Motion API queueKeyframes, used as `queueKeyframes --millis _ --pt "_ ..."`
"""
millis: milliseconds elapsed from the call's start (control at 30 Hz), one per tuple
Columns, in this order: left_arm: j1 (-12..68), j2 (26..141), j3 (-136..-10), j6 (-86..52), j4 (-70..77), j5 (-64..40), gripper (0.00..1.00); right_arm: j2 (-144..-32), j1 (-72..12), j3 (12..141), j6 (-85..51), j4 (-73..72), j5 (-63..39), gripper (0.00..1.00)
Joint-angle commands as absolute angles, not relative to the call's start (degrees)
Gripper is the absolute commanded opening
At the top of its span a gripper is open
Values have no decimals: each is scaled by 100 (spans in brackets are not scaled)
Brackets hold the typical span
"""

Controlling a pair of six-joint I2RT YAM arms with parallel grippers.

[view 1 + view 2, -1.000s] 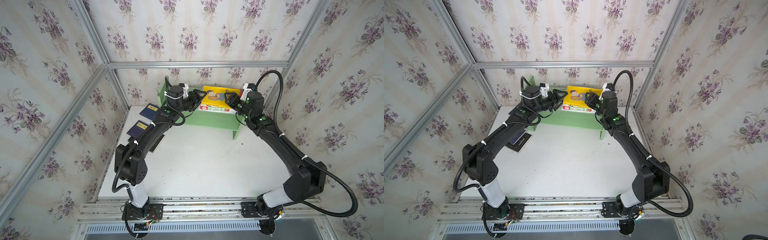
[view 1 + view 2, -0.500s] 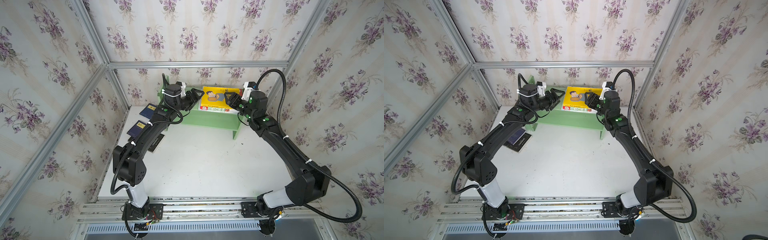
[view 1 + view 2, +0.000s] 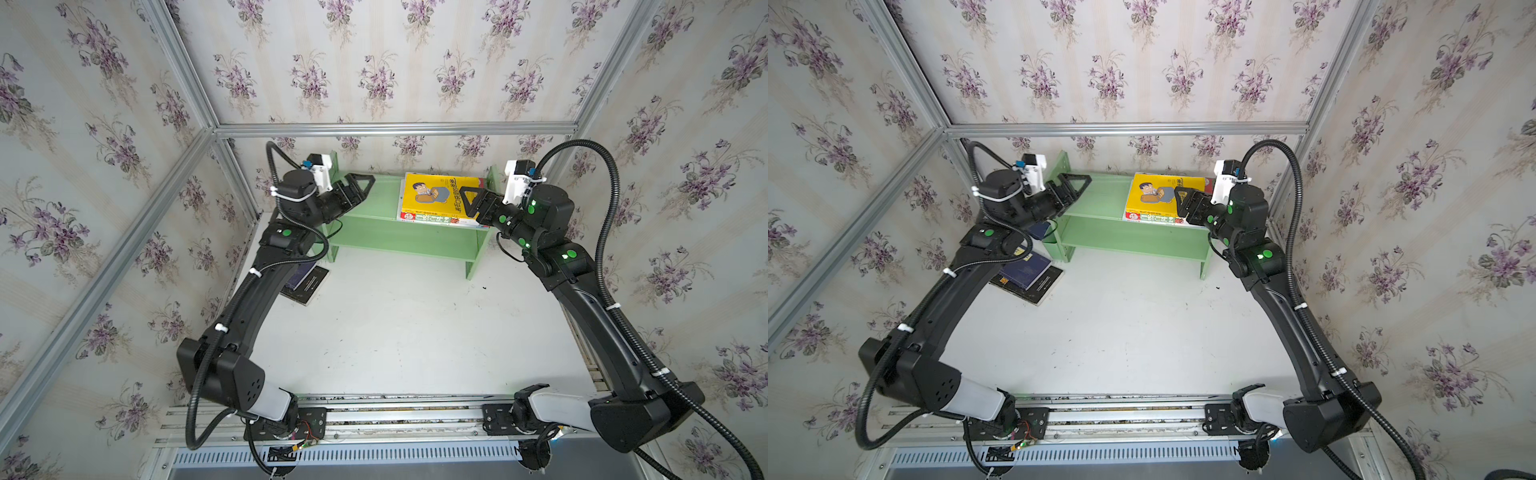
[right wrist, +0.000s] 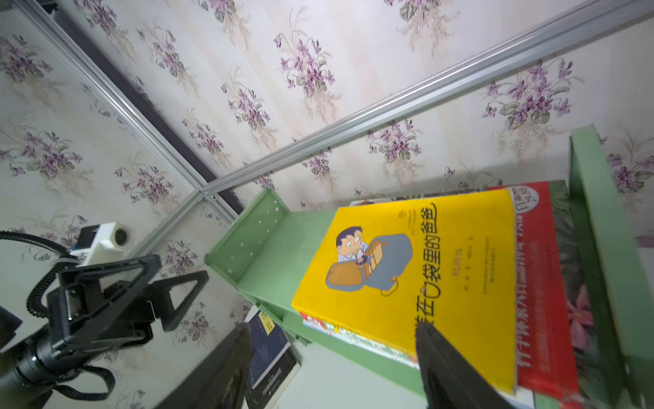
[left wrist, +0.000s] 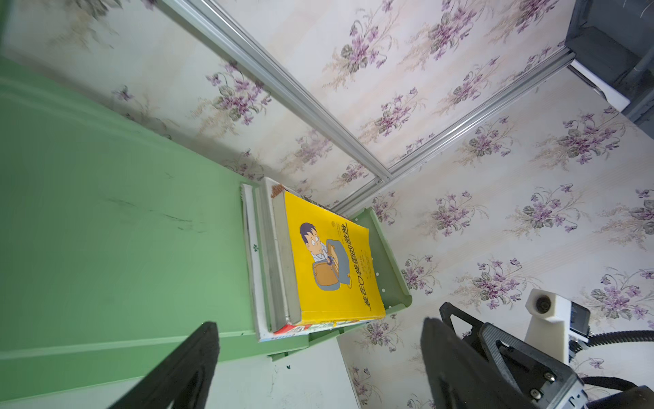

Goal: Stacking books/files
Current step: Move the books to the center of the table.

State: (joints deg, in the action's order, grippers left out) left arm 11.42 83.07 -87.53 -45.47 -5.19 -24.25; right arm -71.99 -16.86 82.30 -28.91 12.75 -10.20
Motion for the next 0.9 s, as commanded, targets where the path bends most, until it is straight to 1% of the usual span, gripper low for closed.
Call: queueKeyframes --millis 0,100,167,333,400,533,633,733,867 --pt "660 7779 -8380 -4230 -431 -2569 94 -7104 -1889 8166 -2852 1256 -918 80" --pt "85 7165 -7911 -4128 -598 -2284 97 -7181 -2284 8308 -2456 1239 -440 83" --pt "-290 6844 -7681 -4080 -898 -2059 99 -7314 -2536 8492 -2204 1208 -344 87" --pt "-1069 6914 -7439 -3982 -1976 -1668 99 -7806 -3107 8785 -1965 921 -508 94" --pt "-1332 7022 -7246 -4055 -2102 -1681 99 -8000 -3509 8733 -1978 771 -140 95" --pt "-1593 7613 -7058 -4074 -2235 -1471 99 -8299 -3955 8565 -2150 670 382 97" --pt "-1660 8192 -7245 -3881 -2331 -1383 99 -8392 -3987 8423 -2376 556 387 97" --pt "-1679 8936 -7697 -3816 -2399 -1489 99 -8404 -3992 8428 -2390 652 444 97" --pt "-1666 10072 -8561 -3801 -2391 -1900 99 -8287 -3999 8416 -2375 845 768 97"
